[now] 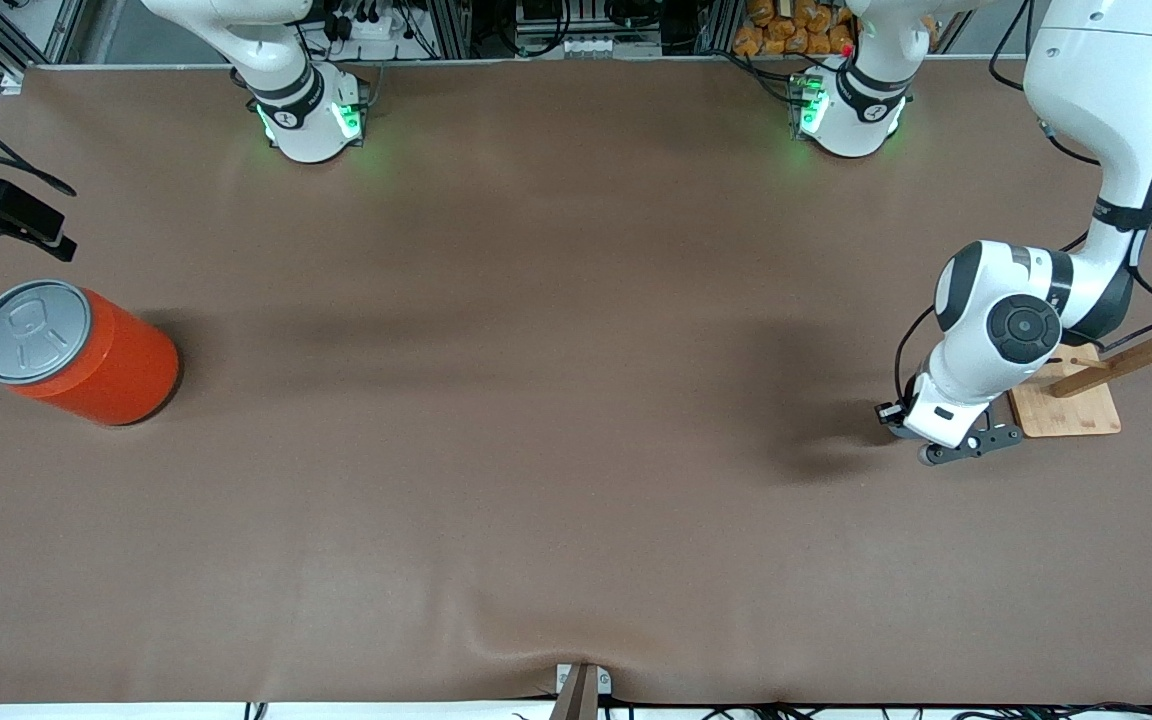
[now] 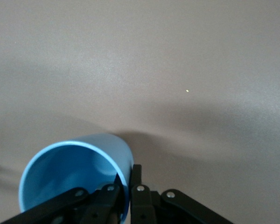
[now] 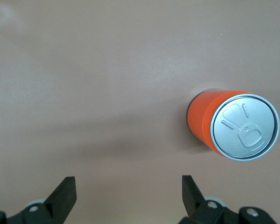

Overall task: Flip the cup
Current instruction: 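Rotate the blue cup upright and set it down with the left gripper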

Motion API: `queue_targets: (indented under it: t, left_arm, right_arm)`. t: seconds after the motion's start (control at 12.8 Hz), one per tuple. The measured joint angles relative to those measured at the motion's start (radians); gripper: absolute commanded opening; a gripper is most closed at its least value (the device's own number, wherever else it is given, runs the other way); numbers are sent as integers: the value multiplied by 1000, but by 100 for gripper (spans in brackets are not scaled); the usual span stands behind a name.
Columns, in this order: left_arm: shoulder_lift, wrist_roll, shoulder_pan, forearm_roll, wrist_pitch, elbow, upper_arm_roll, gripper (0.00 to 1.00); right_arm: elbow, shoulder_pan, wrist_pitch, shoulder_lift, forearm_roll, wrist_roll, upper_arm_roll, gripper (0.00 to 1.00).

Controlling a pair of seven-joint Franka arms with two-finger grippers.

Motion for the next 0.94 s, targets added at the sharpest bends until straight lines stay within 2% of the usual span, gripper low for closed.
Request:
queue_targets:
  t: [0.08,0.7,0.94]
  left_arm:
    - [1,-3,0,0,1,1,0,100]
    - [-7,-13,24,0,-3,92,0,100]
    - [-32,-13,24,-3,-90,150,-11,100]
  right_arm:
    - [0,0,0,0,0,0,0,100]
    - [0,0,-1,0,0,0,0,100]
    - [0,0,-1,0,0,0,0,100]
